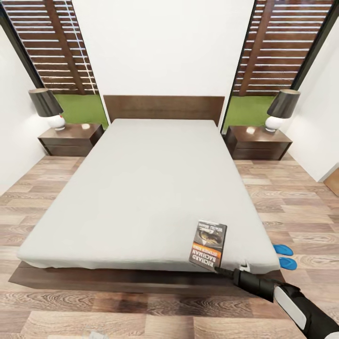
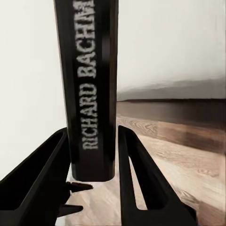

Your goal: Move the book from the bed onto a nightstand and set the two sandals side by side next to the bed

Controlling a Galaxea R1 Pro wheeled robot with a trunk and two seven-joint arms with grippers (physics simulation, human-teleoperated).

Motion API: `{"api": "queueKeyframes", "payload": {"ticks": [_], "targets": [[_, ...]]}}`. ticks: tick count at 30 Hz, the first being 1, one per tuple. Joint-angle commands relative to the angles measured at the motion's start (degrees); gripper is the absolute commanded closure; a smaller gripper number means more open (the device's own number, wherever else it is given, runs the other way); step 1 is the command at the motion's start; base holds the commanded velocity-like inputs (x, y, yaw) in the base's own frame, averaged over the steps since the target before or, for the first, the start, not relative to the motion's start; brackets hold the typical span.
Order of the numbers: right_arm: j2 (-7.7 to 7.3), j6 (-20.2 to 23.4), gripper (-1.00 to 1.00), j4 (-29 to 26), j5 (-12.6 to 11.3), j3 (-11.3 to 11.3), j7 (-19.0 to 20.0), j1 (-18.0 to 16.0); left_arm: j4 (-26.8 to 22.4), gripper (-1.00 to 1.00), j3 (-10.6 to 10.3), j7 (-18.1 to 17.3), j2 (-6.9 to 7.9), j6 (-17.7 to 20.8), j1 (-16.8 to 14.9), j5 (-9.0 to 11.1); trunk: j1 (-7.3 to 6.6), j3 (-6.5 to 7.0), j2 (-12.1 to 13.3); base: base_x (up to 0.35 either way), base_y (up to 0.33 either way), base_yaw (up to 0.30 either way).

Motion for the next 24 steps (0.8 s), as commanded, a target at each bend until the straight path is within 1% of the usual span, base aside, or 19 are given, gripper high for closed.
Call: {"api": "queueKeyframes", "payload": {"ticks": [1, 3, 6, 7, 9, 10, 11, 13, 17, 20, 24], "targets": [[-0.54, 0.55, 1.0, 1.62, -0.87, 0.27, 1.01, -0.05, 0.03, -1.0, -0.48, -0.04, -0.12, -0.38, -0.03, 0.29, -0.22, 0.14, 0.38, 0.0, 0.0, 0.0], [-0.93, 0.29, 1.0, 4.45, -0.58, 0.27, 3.05, -0.04, 0.03, -1.0, -0.48, -0.01, -0.33, -0.38, -0.02, 0.28, -0.66, 0.5, 1.18, 0.0, 0.0, 0.0], [-1.24, -1.12, 1.0, 8.84, 1.35, 0.28, 7.76, -0.04, 0.03, -1.0, -0.48, 0.01, -0.51, -0.38, 0.05, 0.28, -1.32, 1.04, 2.38, 0.0, 0.0, 0.0], [-1.3, -2.26, 1.0, 10.17, 3.13, 0.28, 9.76, -0.04, 0.03, -1.0, -0.48, 0.02, -0.66, -0.38, 0.07, 0.28, -1.54, 1.22, 2.78, 0.0, 0.0, 0.0], [-1.33, -3.86, 1.0, 11.82, 6.26, 0.28, 11.28, -0.04, 0.03, -1.0, -0.48, 0.02, -0.95, -0.38, 0.08, 0.29, -1.98, 1.58, 3.59, 0.0, 0.0, 0.0], [-1.31, -4.63, 1.0, 12.69, 8.3, 0.28, 11.85, -0.04, 0.03, -1.0, -0.48, 0.02, -1.07, -0.38, 0.1, 0.28, -2.2, 1.76, 3.99, 0.0, 0.0, 0.0], [-1.29, -4.92, 1.0, 13.03, 9.23, 0.28, 12.05, -0.04, 0.03, -1.0, -0.48, 0.02, -1.14, -0.38, 0.17, 0.28, -2.42, 1.94, 4.39, 0.0, 0.0, 0.0], [-1.22, -5.22, 1.0, 13.38, 10.22, 0.28, 12.29, -0.04, 0.03, -1.0, -0.48, 0.02, -1.3, -0.38, 0.48, 0.27, -2.86, 2.29, 5.19, 0.0, 0.0, 0.0], [-1.14, -5.45, 1.0, 14.0, 10.84, 0.28, 12.34, -0.04, 0.03, -1.0, -0.48, 0.02, -1.43, -0.38, 0.75, 0.25, -3.74, 3.01, 6.79, 0.0, 0.0, 0.0], [-0.94, -5.5, 1.0, 15.65, 11.45, 0.32, 12.35, -0.04, 0.03, -1.0, -0.48, 0.02, -1.76, -0.4, 0.78, 0.28, -3.74, 3.01, 6.79, 0.0, 0.0, 0.0], [-0.78, -5.58, 1.0, 16.6, 14.45, 0.34, 12.34, -0.04, 0.03, -1.0, -0.48, 0.02, -1.91, -0.42, 0.78, 0.27, -3.74, 3.01, 6.79, 0.0, 0.0, 0.0]]}}
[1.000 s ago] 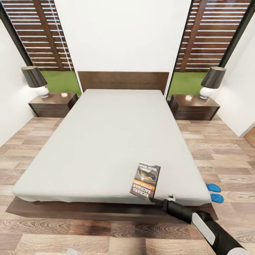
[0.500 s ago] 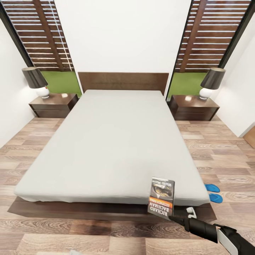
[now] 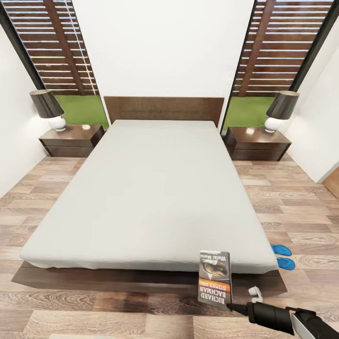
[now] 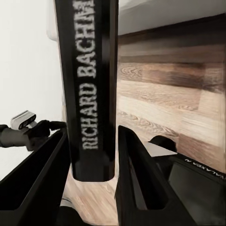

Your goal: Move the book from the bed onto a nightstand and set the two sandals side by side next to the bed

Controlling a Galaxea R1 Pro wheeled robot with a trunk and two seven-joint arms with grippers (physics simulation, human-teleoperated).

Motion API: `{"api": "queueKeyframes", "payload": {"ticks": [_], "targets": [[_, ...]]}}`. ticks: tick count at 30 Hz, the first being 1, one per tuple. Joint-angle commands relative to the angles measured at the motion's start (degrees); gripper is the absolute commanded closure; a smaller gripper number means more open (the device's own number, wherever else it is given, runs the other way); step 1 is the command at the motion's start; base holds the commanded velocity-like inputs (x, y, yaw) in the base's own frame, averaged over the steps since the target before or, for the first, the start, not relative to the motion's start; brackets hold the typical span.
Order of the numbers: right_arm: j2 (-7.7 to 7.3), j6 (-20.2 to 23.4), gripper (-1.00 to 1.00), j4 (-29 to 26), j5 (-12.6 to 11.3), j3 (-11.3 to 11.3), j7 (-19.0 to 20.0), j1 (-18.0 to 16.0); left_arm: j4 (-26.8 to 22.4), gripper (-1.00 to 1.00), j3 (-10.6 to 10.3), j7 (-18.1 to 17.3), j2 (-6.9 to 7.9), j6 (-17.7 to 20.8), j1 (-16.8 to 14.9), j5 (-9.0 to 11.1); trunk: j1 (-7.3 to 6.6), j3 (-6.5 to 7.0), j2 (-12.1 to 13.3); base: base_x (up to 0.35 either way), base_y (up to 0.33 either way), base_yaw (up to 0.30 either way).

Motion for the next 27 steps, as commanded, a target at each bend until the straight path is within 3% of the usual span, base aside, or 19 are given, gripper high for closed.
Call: {"api": "queueKeyframes", "payload": {"ticks": [1, 3, 10, 27], "targets": [[-0.05, 0.58, 1.0, 0.0, -0.3, 0.27, 0.03, -0.05, 0.02, -1.0, -0.48, -0.08, 0.0, -0.37, -0.03, 0.31, 0.01, -0.05, -0.05, 0.0, 0.0, 0.0], [-0.03, 0.56, 1.0, 0.11, 0.8, 0.24, 0.0, -0.05, 0.02, -1.0, -0.48, -0.08, -0.03, -0.39, -0.03, 0.32, 0.01, -0.05, -0.05, 0.0, 0.0, 0.0], [-0.02, 0.51, 1.0, 0.15, 1.32, 0.24, 0.04, -0.05, 0.02, -1.0, -0.48, -0.08, -0.14, -0.43, -0.03, 0.3, 0.01, -0.05, -0.05, 0.0, 0.0, 0.022], [-0.02, -1.46, 1.0, 0.15, 1.34, 0.24, 0.07, -0.05, 0.02, -1.0, -0.48, -0.08, -0.3, -0.43, -0.03, 0.29, 0.01, -0.05, -0.05, 0.0, 0.0, 0.21]]}}
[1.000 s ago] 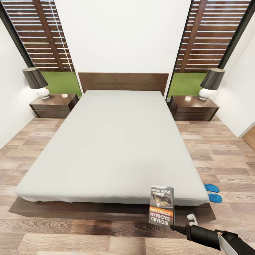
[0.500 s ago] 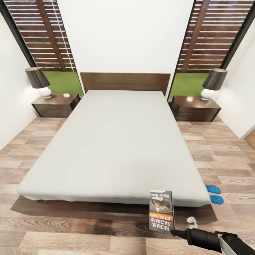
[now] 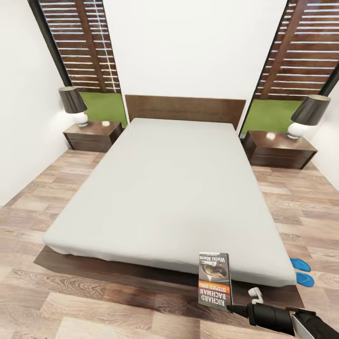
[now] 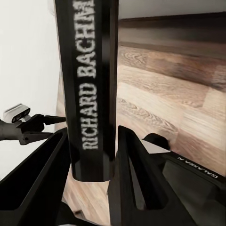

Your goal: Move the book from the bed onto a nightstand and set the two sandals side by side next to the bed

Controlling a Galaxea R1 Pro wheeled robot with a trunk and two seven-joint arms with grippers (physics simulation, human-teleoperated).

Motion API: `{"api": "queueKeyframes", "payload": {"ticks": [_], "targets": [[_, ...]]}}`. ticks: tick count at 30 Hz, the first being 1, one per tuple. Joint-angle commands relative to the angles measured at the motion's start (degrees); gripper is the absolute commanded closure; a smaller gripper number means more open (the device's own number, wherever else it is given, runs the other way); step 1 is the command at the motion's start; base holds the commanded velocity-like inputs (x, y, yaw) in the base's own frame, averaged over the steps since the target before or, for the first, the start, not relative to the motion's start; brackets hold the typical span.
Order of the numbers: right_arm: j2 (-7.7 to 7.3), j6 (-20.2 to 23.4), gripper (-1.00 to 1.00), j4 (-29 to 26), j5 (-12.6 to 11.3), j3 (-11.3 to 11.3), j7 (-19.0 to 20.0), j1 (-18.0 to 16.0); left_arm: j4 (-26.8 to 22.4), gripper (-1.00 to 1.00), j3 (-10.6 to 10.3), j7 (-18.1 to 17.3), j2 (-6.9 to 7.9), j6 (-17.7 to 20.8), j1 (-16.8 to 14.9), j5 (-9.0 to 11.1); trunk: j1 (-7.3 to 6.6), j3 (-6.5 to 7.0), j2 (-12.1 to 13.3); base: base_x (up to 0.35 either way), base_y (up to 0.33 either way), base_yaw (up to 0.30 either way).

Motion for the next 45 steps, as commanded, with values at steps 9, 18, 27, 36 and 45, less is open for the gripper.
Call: {"api": "queueKeyframes", "payload": {"ticks": [9, 18, 27, 36, 45], "targets": [[-0.07, 0.46, 1.0, -0.05, -0.65, 0.33, 0.05, -0.02, 0.04, -1.0, -0.49, -0.08, 0.0, -0.38, -0.03, 0.28, 0.01, -0.05, -0.04, 0.0, 0.0, 0.226], [-0.07, 0.48, 1.0, -0.05, -0.66, 0.36, 0.07, -0.02, 0.04, -1.0, -0.49, -0.08, 0.0, -0.38, -0.04, 0.28, 0.01, -0.05, -0.04, 0.0, 0.0, 0.236], [-0.07, 0.5, 1.0, 0.46, -0.74, 0.29, 0.05, -0.02, 0.04, -1.0, -0.49, -0.08, 0.0, -0.38, -0.04, 0.27, 0.01, -0.05, -0.04, 0.0, 0.0, 0.119], [-0.07, 0.41, 1.0, 3.5, -0.7, 0.29, -0.04, -0.02, 0.04, -1.0, -0.49, -0.08, 0.0, -0.37, -0.04, 0.26, 0.01, -0.05, -0.04, 0.0, 0.0, 0.002], [-0.04, 0.41, 1.0, 3.73, -0.74, 0.31, -0.06, -0.02, 0.04, -1.0, -0.49, -0.08, 0.0, -0.37, -0.04, 0.26, 0.01, -0.05, -0.04, 0.0, 0.0, 0.0]]}}
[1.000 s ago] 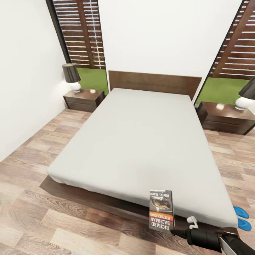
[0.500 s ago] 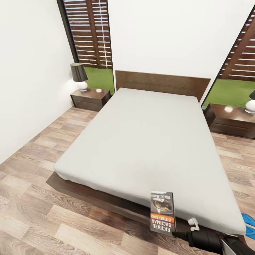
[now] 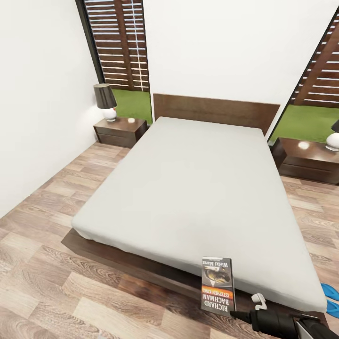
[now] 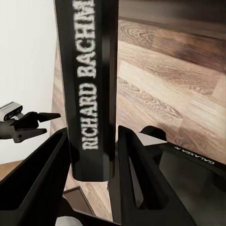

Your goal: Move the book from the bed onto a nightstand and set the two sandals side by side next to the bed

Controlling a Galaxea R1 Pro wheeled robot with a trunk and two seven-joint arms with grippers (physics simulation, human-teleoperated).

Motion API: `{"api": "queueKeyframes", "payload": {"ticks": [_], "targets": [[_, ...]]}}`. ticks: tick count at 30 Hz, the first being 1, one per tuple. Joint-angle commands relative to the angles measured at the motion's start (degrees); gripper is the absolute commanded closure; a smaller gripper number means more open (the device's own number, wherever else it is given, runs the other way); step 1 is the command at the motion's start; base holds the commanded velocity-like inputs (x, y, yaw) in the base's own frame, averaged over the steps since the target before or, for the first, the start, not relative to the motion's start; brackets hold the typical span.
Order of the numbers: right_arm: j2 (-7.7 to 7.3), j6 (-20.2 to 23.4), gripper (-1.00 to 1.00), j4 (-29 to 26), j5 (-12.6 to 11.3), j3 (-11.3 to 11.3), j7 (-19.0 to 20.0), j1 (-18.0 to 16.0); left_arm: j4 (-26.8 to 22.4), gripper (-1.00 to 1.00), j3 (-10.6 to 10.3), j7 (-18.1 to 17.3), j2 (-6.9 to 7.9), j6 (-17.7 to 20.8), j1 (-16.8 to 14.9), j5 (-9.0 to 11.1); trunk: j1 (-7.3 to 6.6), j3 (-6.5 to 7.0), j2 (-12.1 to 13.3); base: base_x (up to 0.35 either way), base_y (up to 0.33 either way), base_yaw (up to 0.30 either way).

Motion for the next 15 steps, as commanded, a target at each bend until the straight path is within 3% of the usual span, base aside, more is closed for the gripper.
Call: {"api": "queueKeyframes", "payload": {"ticks": [1, 15], "targets": [[-0.06, 0.6, 1.0, -0.03, -0.61, 0.35, 0.08, -0.04, 0.02, -1.0, -0.48, -0.08, 0.01, -0.39, -0.03, 0.32, 0.01, -0.05, -0.04, 0.0, 0.0, 0.0], [0.01, 0.6, 1.0, -0.04, -0.61, 0.33, 0.09, -0.04, 0.02, -1.0, -0.48, -0.08, 0.01, -0.39, -0.03, 0.3, 0.01, -0.05, -0.04, 0.0, 0.0, 0.031]]}}
